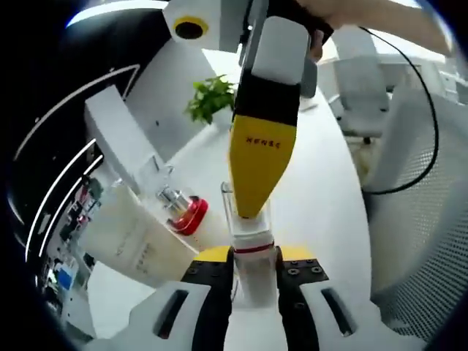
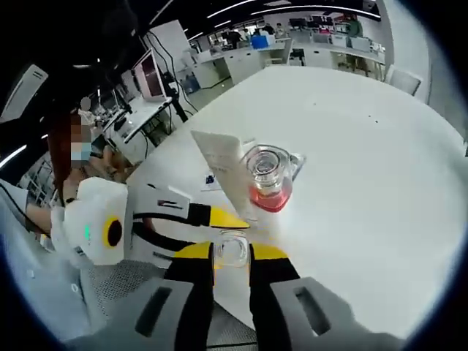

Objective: Arrange the skincare products in the storage area until every visible bottle or jar stands upright without overlapping.

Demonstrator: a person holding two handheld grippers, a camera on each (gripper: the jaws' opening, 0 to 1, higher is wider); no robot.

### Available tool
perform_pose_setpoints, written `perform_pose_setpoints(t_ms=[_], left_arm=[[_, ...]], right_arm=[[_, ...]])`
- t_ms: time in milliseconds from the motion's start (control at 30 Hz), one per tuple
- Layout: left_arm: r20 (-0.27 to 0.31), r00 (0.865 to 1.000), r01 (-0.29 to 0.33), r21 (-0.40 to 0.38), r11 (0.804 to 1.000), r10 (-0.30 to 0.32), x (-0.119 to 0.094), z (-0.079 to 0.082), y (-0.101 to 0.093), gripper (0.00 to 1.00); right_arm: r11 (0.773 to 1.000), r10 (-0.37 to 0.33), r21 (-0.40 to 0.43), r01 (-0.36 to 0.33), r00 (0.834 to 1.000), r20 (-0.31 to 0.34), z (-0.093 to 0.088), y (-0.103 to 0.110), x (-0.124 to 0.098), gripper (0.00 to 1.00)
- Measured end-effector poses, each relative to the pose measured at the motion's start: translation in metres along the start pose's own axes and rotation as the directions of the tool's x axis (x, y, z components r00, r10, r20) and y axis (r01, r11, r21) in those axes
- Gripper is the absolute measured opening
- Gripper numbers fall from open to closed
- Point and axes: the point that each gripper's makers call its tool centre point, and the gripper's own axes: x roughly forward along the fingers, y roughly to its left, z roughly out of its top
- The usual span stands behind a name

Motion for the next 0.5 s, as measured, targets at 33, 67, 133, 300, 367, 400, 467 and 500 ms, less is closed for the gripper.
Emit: perform_pose_setpoints(t_ms=[33, 67, 133, 300, 367, 400, 467, 500], left_arm=[[-0.004, 1.000, 0.001, 0.000, 1.000, -0.001, 0.000, -0.001, 0.000, 0.19], [-0.006, 1.000, 0.001, 0.000, 1.000, -0.001, 0.001, -0.002, 0.001, 0.19], [-0.004, 1.000, 0.001, -0.016, 1.000, -0.001, 0.001, -0.002, 0.001, 0.18], [0.014, 0.999, 0.041, -0.167, 0.985, -0.039, 0.004, -0.006, -0.003, 0.17], [0.029, 0.998, 0.066, -0.224, 0.972, -0.061, 0.005, -0.008, -0.006, 0.17], [0.034, 0.998, 0.068, -0.238, 0.969, -0.062, 0.006, -0.009, -0.005, 0.17], [0.030, 0.997, 0.081, -0.250, 0.965, -0.075, 0.006, -0.013, -0.005, 0.17], [0.031, 0.997, 0.080, -0.254, 0.964, -0.075, 0.007, -0.015, -0.005, 0.17]], right_arm=[[1.000, 0.001, 0.003, -0.001, 1.000, -0.004, 0.000, 0.000, 0.000, 0.16], [1.000, 0.003, 0.010, -0.002, 1.000, -0.006, 0.000, 0.000, -0.001, 0.16], [1.000, 0.001, 0.012, -0.001, 1.000, -0.012, -0.001, 0.002, -0.001, 0.17], [0.999, -0.028, -0.030, 0.028, 0.999, -0.019, 0.002, 0.006, 0.003, 0.17], [0.998, -0.033, -0.051, 0.033, 0.999, -0.014, 0.005, 0.006, 0.005, 0.18], [0.998, -0.034, -0.055, 0.033, 0.999, -0.007, 0.006, 0.006, 0.007, 0.18], [0.997, -0.034, -0.067, 0.033, 0.999, -0.007, 0.006, 0.005, 0.010, 0.18], [0.997, -0.033, -0.066, 0.032, 0.999, -0.006, 0.005, 0.004, 0.012, 0.18]])
